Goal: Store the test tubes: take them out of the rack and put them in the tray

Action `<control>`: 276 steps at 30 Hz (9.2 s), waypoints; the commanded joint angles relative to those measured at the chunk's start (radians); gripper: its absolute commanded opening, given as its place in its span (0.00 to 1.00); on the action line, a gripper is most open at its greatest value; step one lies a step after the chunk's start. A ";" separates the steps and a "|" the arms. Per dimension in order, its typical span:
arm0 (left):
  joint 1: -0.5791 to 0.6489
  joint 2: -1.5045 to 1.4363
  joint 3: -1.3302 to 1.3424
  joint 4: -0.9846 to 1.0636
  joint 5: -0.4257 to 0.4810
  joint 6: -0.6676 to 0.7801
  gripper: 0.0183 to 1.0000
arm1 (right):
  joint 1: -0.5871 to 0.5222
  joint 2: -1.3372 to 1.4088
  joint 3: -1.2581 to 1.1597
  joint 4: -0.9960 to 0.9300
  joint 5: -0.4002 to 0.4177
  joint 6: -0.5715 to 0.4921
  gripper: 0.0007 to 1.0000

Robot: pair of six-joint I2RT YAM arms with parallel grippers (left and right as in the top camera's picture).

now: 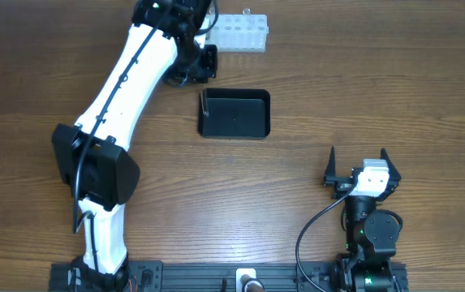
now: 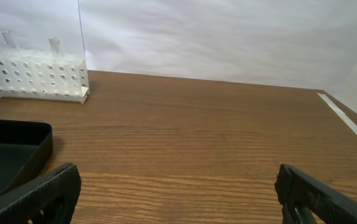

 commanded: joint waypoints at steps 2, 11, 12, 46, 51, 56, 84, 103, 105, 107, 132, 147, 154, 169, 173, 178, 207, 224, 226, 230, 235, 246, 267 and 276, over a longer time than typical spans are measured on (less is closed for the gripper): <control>-0.025 0.087 0.012 -0.009 0.038 -0.016 0.02 | 0.005 -0.009 -0.005 -0.004 -0.005 -0.001 0.99; -0.040 0.142 0.012 0.008 0.040 -0.016 0.02 | 0.005 -0.009 -0.005 -0.004 -0.005 -0.001 0.99; -0.039 0.143 0.012 0.008 0.040 -0.015 0.02 | 0.005 -0.009 -0.005 -0.004 -0.005 -0.001 0.99; -0.002 0.237 0.012 0.068 0.029 -0.015 0.02 | 0.005 -0.009 -0.005 -0.004 -0.005 -0.001 0.99; -0.003 0.268 0.012 0.068 0.034 -0.015 0.02 | 0.005 -0.009 -0.005 -0.004 -0.005 -0.001 0.99; -0.004 0.285 0.012 0.077 0.037 -0.015 0.02 | 0.005 -0.009 -0.005 -0.004 -0.005 -0.001 0.99; -0.004 0.313 0.013 0.124 0.037 -0.015 0.28 | 0.005 -0.009 -0.005 -0.004 -0.005 -0.001 0.99; -0.004 0.053 0.014 0.182 -0.004 -0.015 0.33 | 0.005 -0.009 -0.005 -0.004 -0.005 -0.001 0.99; -0.004 0.043 0.014 0.222 -0.046 -0.015 0.37 | 0.005 -0.009 -0.005 -0.004 -0.005 -0.001 0.99; -0.004 0.043 0.014 0.273 -0.084 -0.015 0.40 | 0.005 -0.009 -0.005 -0.004 -0.005 -0.001 0.99; 0.010 0.200 0.013 0.845 -0.286 0.076 0.64 | 0.005 -0.009 -0.005 -0.004 -0.005 -0.001 0.99; 0.037 0.261 0.013 0.934 -0.286 0.076 0.63 | 0.005 -0.009 -0.005 -0.004 -0.005 -0.001 0.99; 0.037 0.272 0.013 0.964 -0.282 0.076 0.63 | 0.005 -0.009 -0.005 -0.004 -0.005 -0.001 0.99; 0.037 0.300 0.013 1.007 -0.274 0.076 0.62 | 0.005 -0.009 -0.005 -0.004 -0.005 -0.001 0.99; 0.037 0.303 0.013 1.007 -0.274 0.076 0.60 | 0.005 -0.009 -0.005 -0.004 -0.005 -0.001 0.99; 0.037 0.303 0.013 1.007 -0.274 0.076 0.58 | 0.005 -0.009 -0.005 -0.004 -0.005 -0.001 0.99; 0.036 0.319 0.013 1.007 -0.270 0.076 0.25 | 0.005 -0.009 -0.005 -0.004 -0.005 -0.001 0.99; 0.032 0.316 0.018 1.007 -0.259 0.076 0.06 | 0.005 -0.009 -0.005 -0.004 -0.005 -0.001 0.99; 0.029 0.314 0.033 1.001 -0.260 0.076 0.06 | 0.005 -0.009 -0.005 -0.004 -0.005 -0.001 0.99; 0.026 0.297 0.056 0.959 -0.260 0.076 0.04 | 0.005 -0.009 -0.005 -0.004 -0.005 -0.001 0.99; 0.024 0.260 0.060 0.946 -0.260 0.076 0.03 | 0.005 -0.009 -0.005 -0.004 -0.005 -0.001 0.99; 0.024 0.148 0.060 0.941 -0.261 0.080 0.02 | 0.005 -0.009 -0.005 -0.004 -0.005 -0.001 0.99; 0.012 -0.124 0.060 0.483 -0.098 -0.029 0.02 | 0.005 -0.009 -0.005 -0.004 -0.005 -0.001 0.99; -0.041 -0.099 0.060 0.129 0.010 -0.054 0.02 | 0.005 -0.009 -0.005 -0.004 -0.005 -0.001 0.99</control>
